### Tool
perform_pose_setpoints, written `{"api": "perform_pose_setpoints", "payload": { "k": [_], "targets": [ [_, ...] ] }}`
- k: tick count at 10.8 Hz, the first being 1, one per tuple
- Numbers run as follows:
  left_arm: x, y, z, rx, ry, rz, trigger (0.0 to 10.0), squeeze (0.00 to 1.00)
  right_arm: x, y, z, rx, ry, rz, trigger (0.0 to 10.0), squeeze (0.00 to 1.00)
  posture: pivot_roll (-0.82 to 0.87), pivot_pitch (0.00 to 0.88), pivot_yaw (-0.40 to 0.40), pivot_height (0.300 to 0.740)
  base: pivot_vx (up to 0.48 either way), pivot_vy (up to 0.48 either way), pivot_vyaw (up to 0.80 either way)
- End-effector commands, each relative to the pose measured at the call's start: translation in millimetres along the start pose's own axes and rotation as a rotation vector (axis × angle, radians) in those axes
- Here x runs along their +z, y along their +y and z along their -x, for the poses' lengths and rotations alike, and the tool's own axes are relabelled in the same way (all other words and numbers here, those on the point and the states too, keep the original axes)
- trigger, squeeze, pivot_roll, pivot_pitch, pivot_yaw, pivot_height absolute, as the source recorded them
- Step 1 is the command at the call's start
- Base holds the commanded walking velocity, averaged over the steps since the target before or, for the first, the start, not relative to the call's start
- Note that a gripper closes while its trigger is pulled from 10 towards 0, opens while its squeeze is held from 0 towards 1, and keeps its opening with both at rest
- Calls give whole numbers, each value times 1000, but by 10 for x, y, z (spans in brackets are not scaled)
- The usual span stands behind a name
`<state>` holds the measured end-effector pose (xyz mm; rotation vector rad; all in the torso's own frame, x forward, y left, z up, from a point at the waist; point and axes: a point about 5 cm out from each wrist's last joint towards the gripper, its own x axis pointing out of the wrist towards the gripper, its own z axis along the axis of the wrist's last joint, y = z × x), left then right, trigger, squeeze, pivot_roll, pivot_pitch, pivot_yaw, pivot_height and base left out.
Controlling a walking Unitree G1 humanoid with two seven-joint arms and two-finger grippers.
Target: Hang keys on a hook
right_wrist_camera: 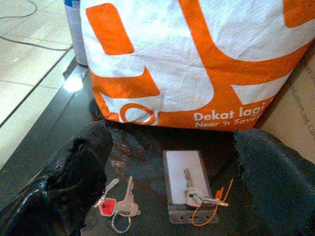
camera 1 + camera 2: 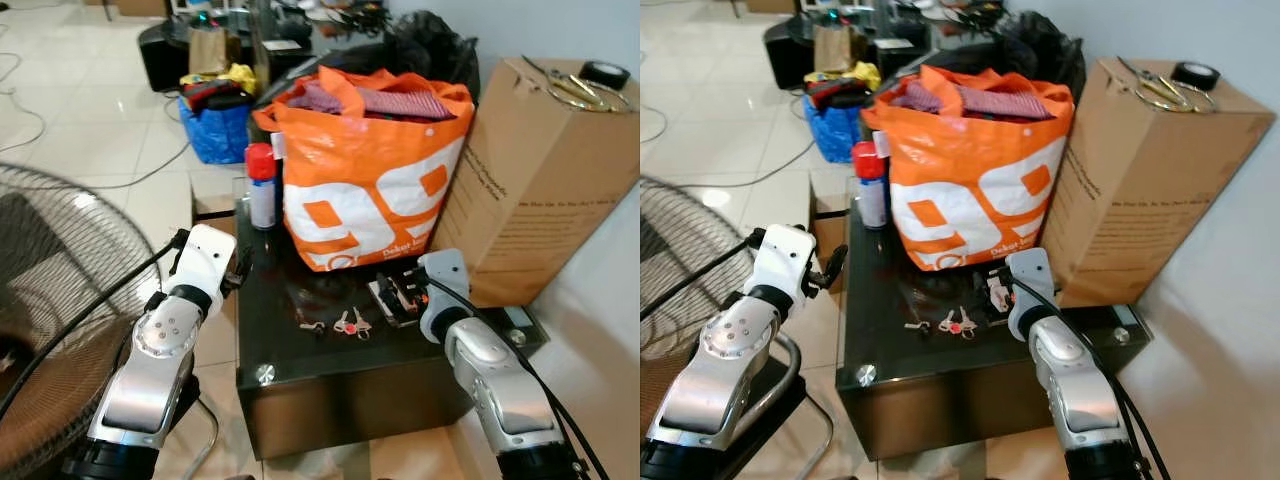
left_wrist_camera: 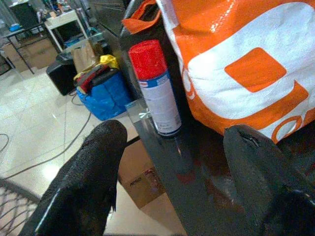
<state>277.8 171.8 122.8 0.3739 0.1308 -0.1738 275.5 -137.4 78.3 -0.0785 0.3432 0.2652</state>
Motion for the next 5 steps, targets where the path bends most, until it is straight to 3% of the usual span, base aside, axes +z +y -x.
{"api": "perform_pose_setpoints", "payload": {
  "k": [1, 3, 5],
  "targets": [
    [-19, 10, 12, 11, -3, 8, 10000, 0, -16, -71, -19, -44, 8, -5, 10000, 0, -14, 0, -52, 740, 0, 0, 0],
    [-15, -11, 32, 25, -23, 39, 10000, 0, 8, -25, -19, -22, -21, 8, 10000, 0, -17, 0, -56, 740, 0, 0, 0],
    [-6, -19, 22, 36, -38, 56, 10000, 0, 72, -32, -17, -49, -67, -11, 10000, 0, -20, 0, -55, 740, 0, -338, 800]
  ]
}}
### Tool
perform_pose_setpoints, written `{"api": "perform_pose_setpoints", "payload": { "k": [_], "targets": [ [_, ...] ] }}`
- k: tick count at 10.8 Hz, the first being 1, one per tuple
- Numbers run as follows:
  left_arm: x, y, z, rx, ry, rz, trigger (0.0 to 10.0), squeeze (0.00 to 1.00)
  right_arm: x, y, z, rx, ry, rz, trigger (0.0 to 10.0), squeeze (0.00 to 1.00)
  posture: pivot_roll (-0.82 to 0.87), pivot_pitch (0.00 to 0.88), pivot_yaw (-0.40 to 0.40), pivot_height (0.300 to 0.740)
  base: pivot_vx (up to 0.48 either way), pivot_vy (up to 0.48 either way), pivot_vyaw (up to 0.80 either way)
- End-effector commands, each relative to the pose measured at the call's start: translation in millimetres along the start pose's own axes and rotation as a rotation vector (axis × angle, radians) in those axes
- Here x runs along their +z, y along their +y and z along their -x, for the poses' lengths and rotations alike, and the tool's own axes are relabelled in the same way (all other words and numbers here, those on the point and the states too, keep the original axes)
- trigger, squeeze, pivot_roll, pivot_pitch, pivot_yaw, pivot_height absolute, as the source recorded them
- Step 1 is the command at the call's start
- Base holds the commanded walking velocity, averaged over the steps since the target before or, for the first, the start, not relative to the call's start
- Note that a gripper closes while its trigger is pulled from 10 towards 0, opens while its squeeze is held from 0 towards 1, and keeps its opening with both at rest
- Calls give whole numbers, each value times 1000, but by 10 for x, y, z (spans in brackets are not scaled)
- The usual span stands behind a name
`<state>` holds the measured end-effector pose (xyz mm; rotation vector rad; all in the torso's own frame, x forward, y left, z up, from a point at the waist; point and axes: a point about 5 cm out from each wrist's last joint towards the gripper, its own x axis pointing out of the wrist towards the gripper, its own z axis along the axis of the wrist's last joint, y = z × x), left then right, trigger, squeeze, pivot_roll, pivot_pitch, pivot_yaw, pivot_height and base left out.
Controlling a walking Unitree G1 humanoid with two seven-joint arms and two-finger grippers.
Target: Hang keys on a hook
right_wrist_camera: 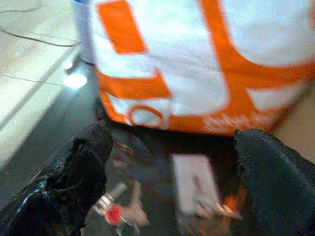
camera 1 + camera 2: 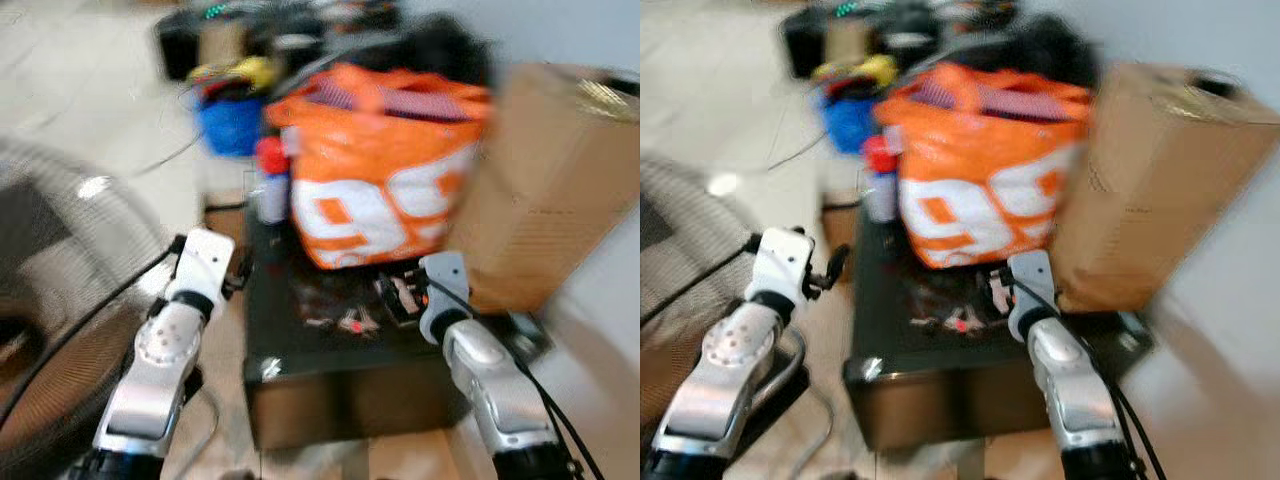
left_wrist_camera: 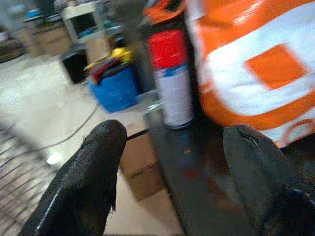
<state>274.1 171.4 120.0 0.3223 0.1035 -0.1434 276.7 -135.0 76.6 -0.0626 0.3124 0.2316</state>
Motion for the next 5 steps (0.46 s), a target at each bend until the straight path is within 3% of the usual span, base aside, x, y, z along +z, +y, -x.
{"api": "perform_pose_setpoints", "payload": {
  "k": [1, 2, 5],
  "targets": [
    [21, -2, -14, 4, -14, 5, 10000, 0, 89, -84, 6, -39, -40, 2, 10000, 0, -23, 0, -52, 740, 0, -480, 0],
    [17, -2, -12, 4, -14, 2, 10000, 0, 86, -89, 9, -36, -42, -14, 10000, 0, -23, 0, -51, 740, 0, -480, 0],
    [31, 19, -19, 11, -27, 22, 10000, 0, 68, -111, 10, -48, -37, -49, 10000, 0, -19, 0, -54, 740, 0, 0, 0]
  ]
}}
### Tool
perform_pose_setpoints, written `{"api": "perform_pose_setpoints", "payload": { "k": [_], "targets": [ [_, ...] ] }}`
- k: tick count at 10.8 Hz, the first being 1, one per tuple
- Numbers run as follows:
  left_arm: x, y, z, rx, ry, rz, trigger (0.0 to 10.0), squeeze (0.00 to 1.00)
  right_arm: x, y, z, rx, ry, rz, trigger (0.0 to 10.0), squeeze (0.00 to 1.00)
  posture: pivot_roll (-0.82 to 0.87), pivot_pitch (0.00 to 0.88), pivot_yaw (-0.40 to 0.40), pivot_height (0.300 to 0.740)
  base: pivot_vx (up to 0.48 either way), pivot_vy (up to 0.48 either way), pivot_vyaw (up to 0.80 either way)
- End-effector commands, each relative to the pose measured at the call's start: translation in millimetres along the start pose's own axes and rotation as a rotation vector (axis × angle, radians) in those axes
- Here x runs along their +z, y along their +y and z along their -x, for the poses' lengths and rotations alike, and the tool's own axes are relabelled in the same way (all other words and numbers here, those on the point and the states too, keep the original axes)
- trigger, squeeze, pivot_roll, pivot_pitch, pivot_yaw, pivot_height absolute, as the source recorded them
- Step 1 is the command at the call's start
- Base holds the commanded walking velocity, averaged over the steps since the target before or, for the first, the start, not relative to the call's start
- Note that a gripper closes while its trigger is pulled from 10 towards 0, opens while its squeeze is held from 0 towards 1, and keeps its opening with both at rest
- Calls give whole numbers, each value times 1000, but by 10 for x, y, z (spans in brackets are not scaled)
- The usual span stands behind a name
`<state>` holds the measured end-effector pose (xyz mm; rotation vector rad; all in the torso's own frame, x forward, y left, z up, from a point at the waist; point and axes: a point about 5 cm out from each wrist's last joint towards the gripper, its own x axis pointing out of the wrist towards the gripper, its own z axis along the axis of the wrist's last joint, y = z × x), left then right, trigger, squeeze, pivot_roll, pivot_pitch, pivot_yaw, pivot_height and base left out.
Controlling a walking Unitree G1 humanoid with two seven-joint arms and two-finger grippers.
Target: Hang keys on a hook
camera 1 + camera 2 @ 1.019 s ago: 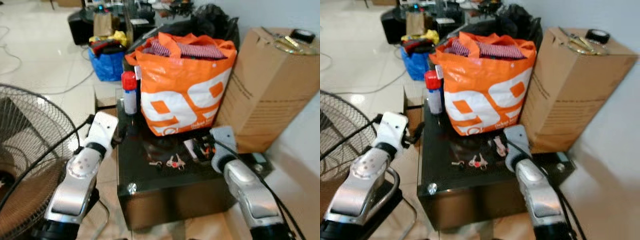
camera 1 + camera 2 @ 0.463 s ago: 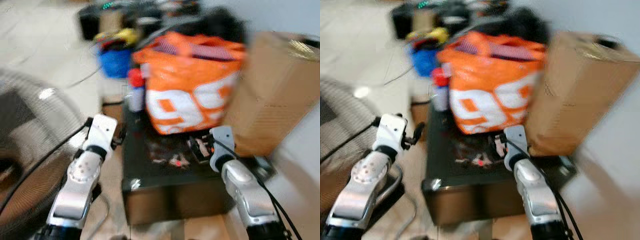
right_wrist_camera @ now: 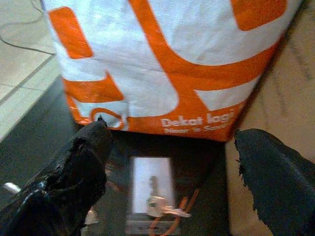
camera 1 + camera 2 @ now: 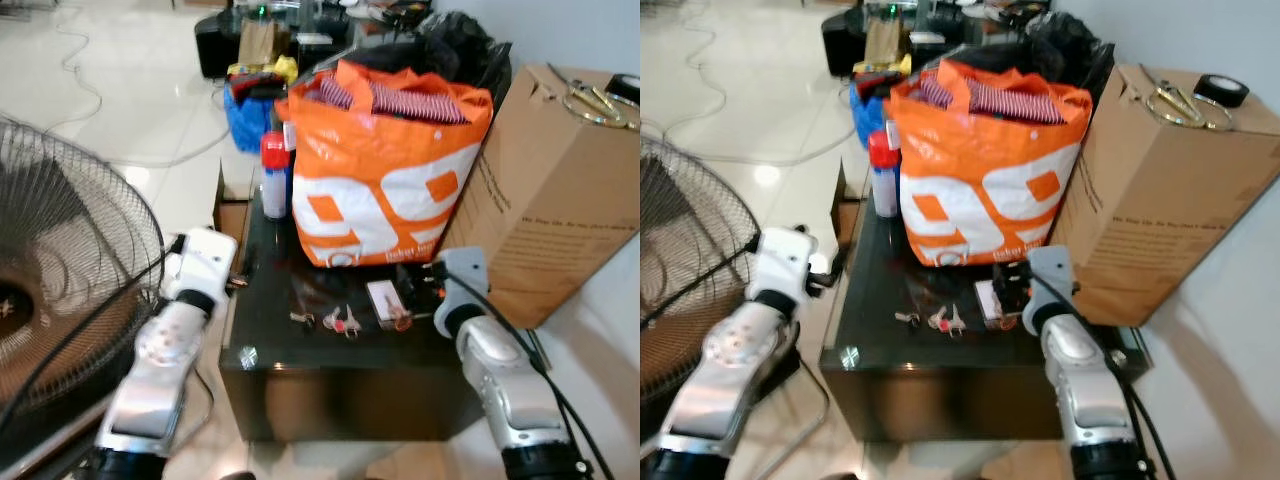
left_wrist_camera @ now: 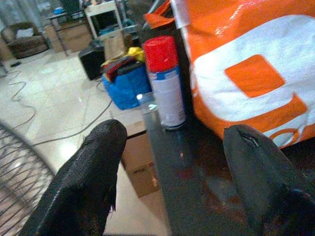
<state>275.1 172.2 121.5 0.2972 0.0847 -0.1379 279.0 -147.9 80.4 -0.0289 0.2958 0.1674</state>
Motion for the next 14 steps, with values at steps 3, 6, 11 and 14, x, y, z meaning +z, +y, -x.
{"api": "perform_pose_setpoints", "payload": {
  "k": [3, 6, 11, 14],
  "targets": [
    [17, 33, -4, 0, -11, 19, 10000, 0, 55, -9, -20, -18, -22, 34, 10000, 0, -18, 0, -55, 740, 169, 0, 0],
    [12, 25, -1, -9, -9, 25, 10000, 0, 39, -52, -23, -64, -15, 37, 10000, 0, -21, 0, -52, 740, 301, 0, 365],
    [-23, -31, 3, -94, 15, -15, 10000, 0, -183, -72, -43, -48, 150, 91, 10000, 0, -23, 0, -57, 740, 188, 0, 0],
    [-148, -195, 63, -380, 74, -67, 10000, 0, -464, -78, -150, -45, 312, -10, 10000, 945, -29, 0, -82, 740, 0, 0, 0]
  ]
}}
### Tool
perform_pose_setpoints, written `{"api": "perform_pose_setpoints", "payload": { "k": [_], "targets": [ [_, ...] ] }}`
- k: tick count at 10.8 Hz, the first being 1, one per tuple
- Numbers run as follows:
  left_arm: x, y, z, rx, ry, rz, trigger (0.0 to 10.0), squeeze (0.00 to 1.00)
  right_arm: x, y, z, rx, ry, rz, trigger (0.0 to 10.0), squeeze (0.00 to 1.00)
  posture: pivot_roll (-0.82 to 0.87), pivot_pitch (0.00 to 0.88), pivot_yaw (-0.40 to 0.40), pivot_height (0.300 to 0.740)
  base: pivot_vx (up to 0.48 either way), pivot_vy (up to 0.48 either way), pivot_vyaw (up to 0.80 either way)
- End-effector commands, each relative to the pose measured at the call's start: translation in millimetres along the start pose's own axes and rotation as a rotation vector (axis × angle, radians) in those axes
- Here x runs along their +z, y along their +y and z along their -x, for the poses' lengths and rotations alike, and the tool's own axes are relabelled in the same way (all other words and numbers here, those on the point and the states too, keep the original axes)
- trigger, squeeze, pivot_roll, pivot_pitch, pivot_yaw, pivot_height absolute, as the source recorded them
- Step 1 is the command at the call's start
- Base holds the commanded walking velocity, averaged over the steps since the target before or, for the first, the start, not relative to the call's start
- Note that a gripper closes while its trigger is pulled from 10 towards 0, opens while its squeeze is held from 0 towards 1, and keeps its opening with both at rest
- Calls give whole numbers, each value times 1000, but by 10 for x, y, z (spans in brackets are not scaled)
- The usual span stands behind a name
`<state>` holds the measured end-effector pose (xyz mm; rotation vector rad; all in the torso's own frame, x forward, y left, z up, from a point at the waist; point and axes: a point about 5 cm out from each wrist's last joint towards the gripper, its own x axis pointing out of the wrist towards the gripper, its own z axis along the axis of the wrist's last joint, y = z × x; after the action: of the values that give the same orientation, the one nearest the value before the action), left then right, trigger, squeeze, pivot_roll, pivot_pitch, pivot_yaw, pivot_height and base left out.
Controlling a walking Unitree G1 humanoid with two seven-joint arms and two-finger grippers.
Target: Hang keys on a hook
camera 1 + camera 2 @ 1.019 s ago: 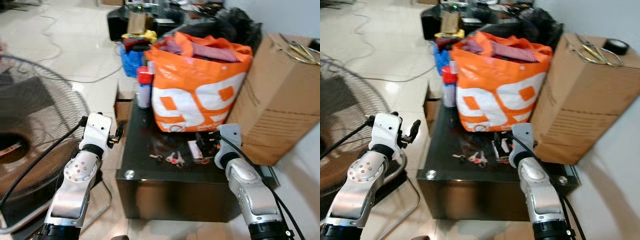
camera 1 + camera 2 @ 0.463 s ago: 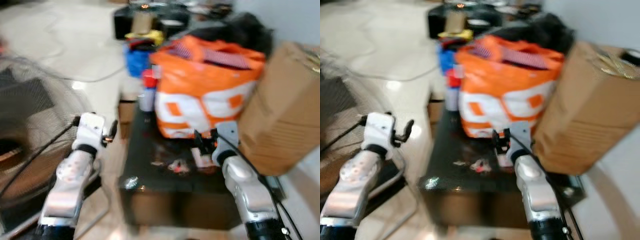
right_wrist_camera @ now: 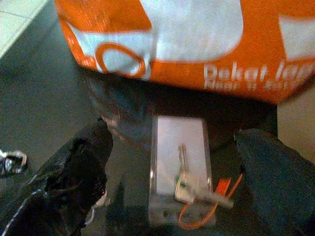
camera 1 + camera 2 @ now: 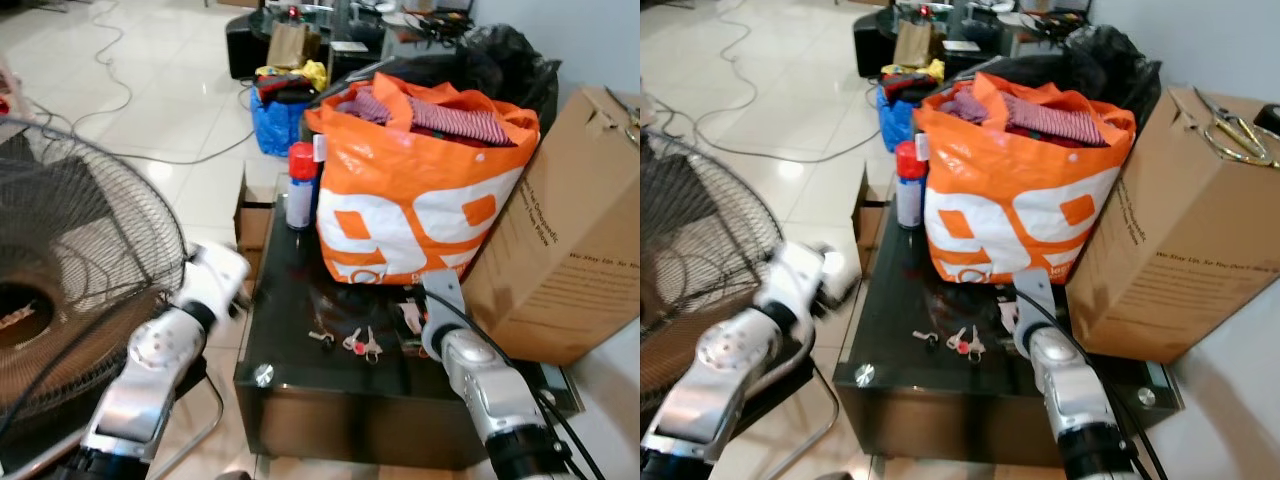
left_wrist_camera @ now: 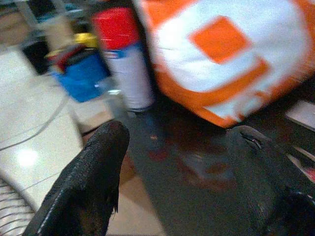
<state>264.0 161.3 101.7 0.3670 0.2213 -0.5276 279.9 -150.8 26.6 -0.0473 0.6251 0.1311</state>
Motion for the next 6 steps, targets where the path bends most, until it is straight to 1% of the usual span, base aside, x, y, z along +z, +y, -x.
{"api": "perform_pose_setpoints", "payload": {
  "k": [1, 2, 3, 4, 5, 6],
  "targets": [
    [-46, -112, -14, -123, 33, -19, 10000, 0, -38, -25, -39, -3, 48, -26, 10000, 1000, -31, 0, -99, 740, 0, 0, 0],
    [-67, -149, -6, -166, 49, -30, 10000, 0, -71, -31, -58, -20, 77, -14, 10000, 1000, -34, 0, -103, 740, 0, 0, 0],
    [-121, -231, 40, -255, 86, -32, 10000, 0, -220, -72, -110, -60, 182, -2, 10000, 1000, -35, 0, -110, 740, 0, 0, 0],
    [-112, -247, 57, -266, 78, -25, 10000, 0, -306, -95, -129, -69, 220, -38, 10000, 0, -35, 0, -113, 740, 0, 0, 0],
    [-74, -271, 85, -300, 54, 15, 10000, 0, -363, -140, -148, -96, 246, -78, 10000, 0, -30, 0, -114, 740, 0, 0, 0],
    [-59, -285, 113, -329, 53, 36, 10000, 0, -411, -177, -156, -124, 264, -100, 6588, 0, -26, 0, -118, 740, 0, 0, 0]
  ]
}}
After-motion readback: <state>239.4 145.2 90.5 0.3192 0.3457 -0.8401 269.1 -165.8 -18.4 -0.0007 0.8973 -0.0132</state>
